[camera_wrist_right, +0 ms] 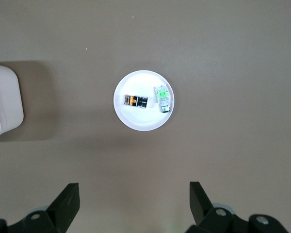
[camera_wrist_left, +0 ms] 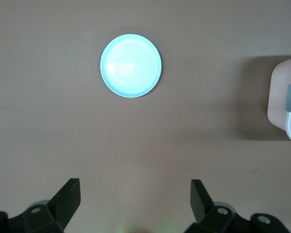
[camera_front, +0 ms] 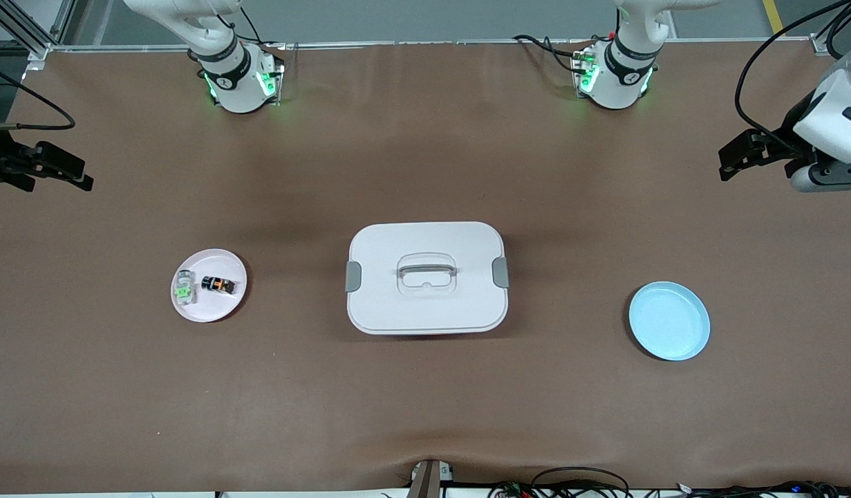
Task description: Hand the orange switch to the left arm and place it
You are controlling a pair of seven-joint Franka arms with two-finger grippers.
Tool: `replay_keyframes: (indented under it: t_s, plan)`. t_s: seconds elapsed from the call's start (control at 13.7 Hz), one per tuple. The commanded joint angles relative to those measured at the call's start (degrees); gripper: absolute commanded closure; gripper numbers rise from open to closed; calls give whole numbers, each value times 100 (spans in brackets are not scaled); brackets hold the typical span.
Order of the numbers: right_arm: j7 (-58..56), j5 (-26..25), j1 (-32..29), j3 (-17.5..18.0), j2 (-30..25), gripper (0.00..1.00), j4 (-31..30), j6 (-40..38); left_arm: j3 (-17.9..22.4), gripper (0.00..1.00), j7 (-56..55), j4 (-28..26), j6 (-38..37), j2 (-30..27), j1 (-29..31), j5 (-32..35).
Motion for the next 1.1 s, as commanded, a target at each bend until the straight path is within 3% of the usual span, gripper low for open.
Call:
replay_keyframes:
  t_s: [0.0, 1.02]
  plan:
    - [-93, -28, -48, 17, -132, 0, -112, 5, -17, 0, 73, 151, -28, 86, -24, 106]
    - [-67, -73, -170, -26, -36, 0, 90, -31, -17, 0, 73, 169, -28, 156, 3, 88]
